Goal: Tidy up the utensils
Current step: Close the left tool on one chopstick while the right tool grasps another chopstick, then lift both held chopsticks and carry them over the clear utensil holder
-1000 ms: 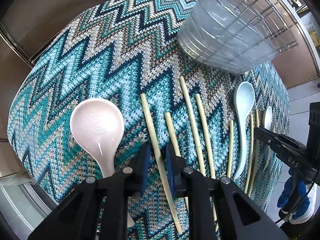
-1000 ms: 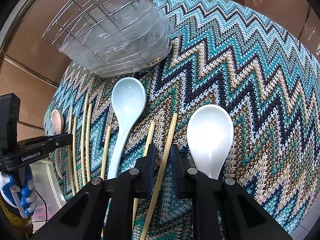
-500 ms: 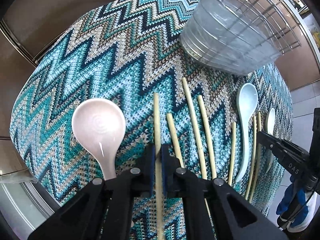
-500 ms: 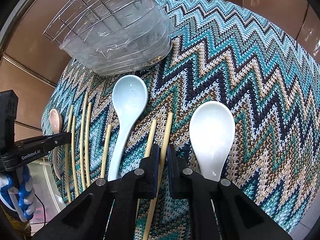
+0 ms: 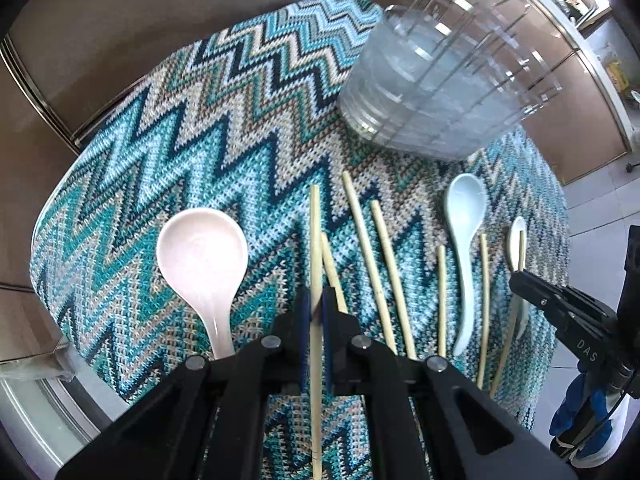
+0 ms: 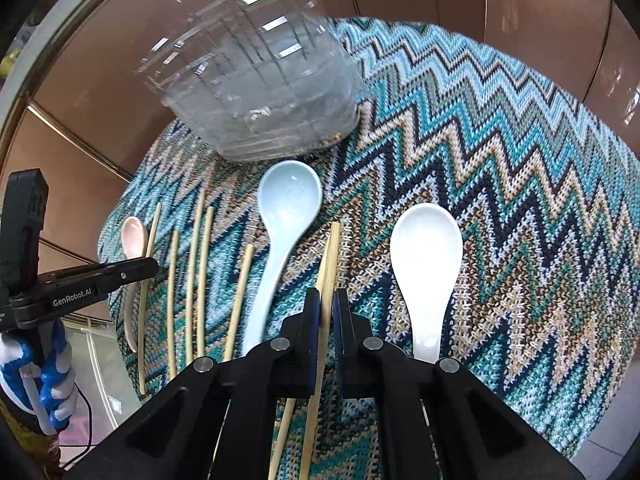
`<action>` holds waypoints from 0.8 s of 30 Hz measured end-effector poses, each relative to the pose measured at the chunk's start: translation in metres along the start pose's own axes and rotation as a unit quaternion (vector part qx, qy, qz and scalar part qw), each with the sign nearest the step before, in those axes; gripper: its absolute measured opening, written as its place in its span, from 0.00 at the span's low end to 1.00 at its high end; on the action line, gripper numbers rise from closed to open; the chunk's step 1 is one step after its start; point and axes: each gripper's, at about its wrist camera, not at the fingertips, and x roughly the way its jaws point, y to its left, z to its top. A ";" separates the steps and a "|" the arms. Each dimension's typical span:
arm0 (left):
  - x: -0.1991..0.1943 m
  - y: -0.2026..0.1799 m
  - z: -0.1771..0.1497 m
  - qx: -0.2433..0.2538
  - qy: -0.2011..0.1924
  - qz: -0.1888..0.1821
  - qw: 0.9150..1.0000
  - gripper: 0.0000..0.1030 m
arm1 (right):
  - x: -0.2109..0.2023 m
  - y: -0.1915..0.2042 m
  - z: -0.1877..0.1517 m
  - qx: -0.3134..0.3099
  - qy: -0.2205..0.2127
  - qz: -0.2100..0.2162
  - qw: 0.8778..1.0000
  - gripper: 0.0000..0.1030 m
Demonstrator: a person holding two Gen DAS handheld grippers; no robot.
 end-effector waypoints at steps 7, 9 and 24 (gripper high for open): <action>-0.034 0.003 -0.007 0.017 -0.042 -0.024 0.999 0.05 | -0.027 0.002 -0.007 -0.007 -0.029 0.006 1.000 0.06; -0.041 0.002 -0.008 0.024 -0.053 -0.028 0.998 0.05 | -0.037 0.002 -0.010 -0.011 -0.039 0.006 0.999 0.06; -0.080 -0.004 -0.023 0.038 -0.107 -0.050 0.992 0.05 | -0.088 -0.005 -0.034 -0.018 -0.087 0.002 0.996 0.06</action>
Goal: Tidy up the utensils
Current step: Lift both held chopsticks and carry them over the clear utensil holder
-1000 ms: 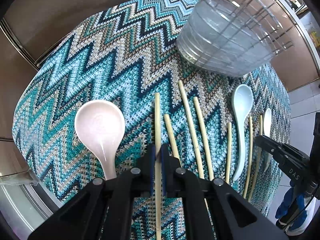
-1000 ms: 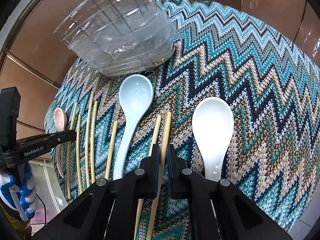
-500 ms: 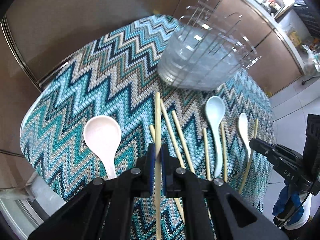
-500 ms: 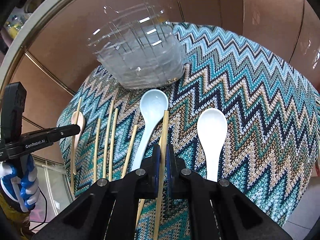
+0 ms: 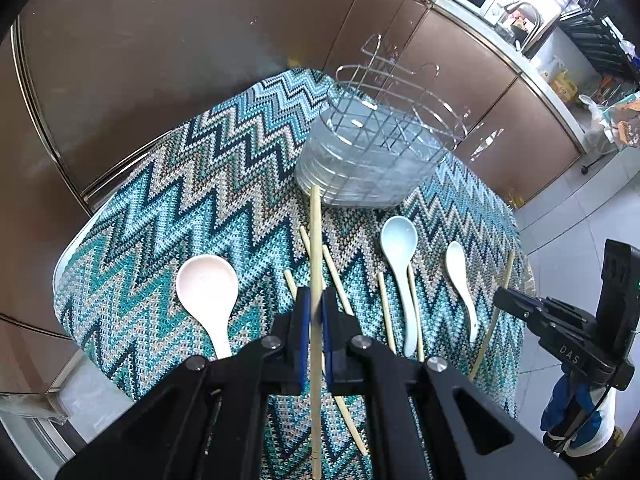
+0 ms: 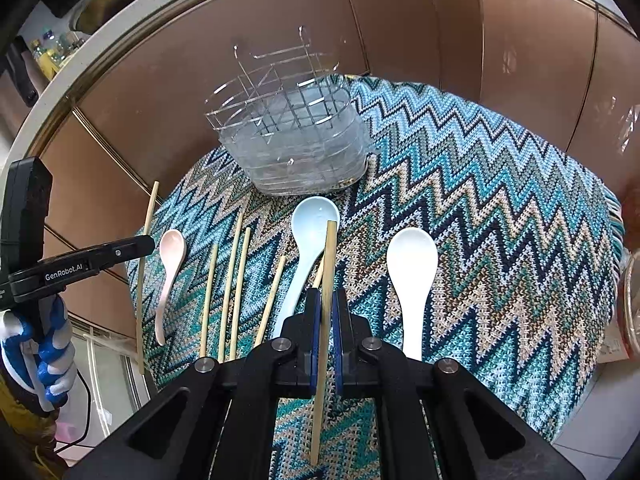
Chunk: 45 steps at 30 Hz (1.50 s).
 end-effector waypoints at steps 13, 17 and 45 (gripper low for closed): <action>-0.037 -0.004 0.006 -0.001 -0.057 -0.021 0.998 0.05 | -0.035 0.017 -0.001 -0.014 -0.036 -0.003 0.999 0.05; -0.059 -0.006 0.022 -0.002 -0.101 -0.030 0.994 0.05 | -0.054 0.025 0.014 -0.022 -0.069 0.002 0.997 0.05; -0.005 -0.052 0.150 -0.012 -0.398 0.011 0.917 0.05 | -0.028 0.038 0.157 -0.063 -0.344 -0.020 0.937 0.05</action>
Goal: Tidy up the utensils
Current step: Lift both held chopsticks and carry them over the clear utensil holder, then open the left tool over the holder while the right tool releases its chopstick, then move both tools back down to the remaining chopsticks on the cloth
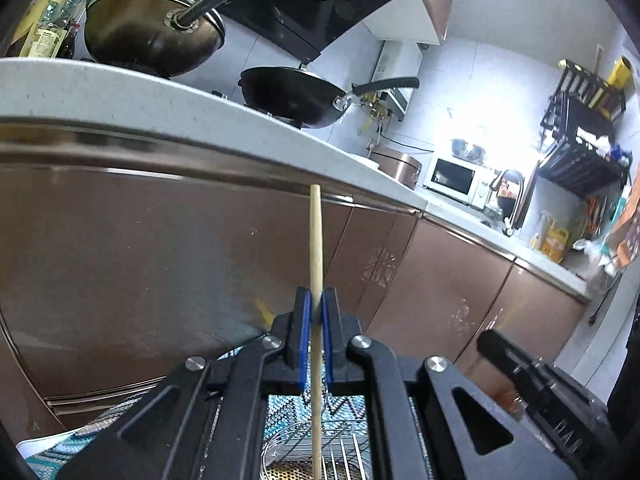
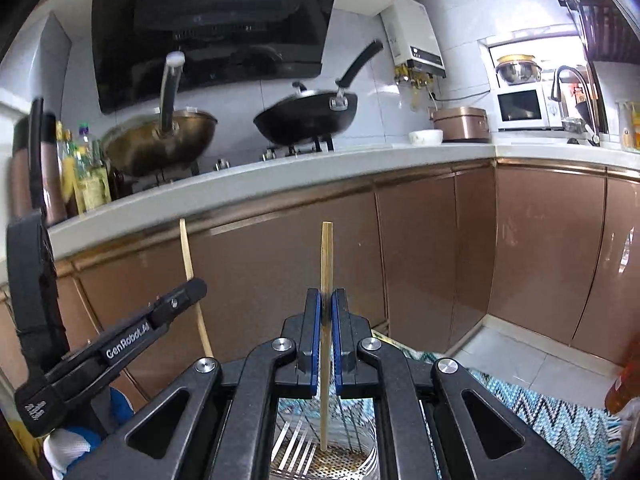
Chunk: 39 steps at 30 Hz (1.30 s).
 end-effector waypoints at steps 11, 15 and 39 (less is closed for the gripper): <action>0.009 0.001 -0.044 0.018 0.008 0.013 1.000 0.23 | 0.021 -0.010 -0.056 -0.006 0.043 -0.018 0.999 0.17; -0.004 -0.001 -0.033 0.023 0.016 0.000 1.000 0.40 | 0.010 -0.009 -0.053 -0.008 0.040 -0.025 0.999 0.39; -0.188 0.047 0.045 0.088 0.038 -0.017 0.995 0.61 | -0.181 0.044 -0.003 -0.027 -0.027 -0.035 0.999 1.00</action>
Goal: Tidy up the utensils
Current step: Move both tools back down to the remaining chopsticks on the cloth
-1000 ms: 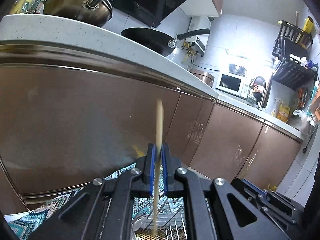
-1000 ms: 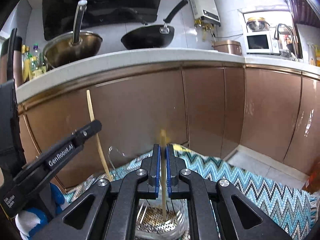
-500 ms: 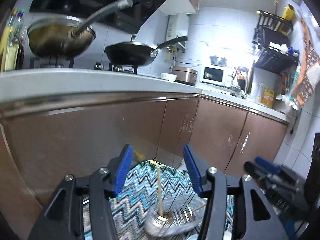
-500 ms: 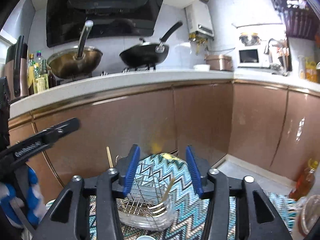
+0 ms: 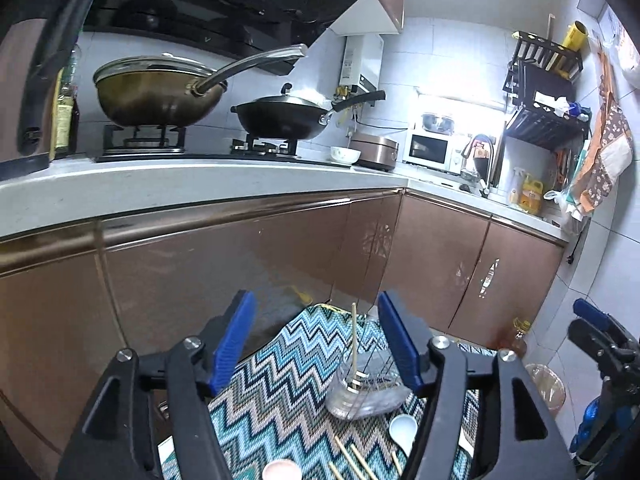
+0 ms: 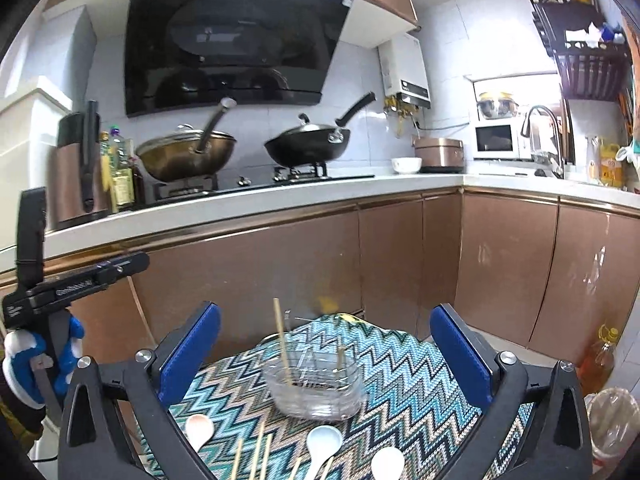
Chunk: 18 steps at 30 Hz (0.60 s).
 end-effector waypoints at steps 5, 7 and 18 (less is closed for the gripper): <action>-0.020 0.008 -0.005 0.002 -0.001 0.004 1.000 0.63 | -0.025 0.012 -0.002 0.001 -0.010 0.007 1.000 1.00; -0.027 0.009 -0.006 0.003 -0.003 0.004 1.000 0.64 | -0.033 0.014 -0.004 0.004 -0.016 0.007 1.000 1.00; -0.053 0.010 -0.015 0.011 0.006 -0.008 1.000 0.69 | -0.052 0.020 -0.014 0.022 -0.005 0.028 0.999 1.00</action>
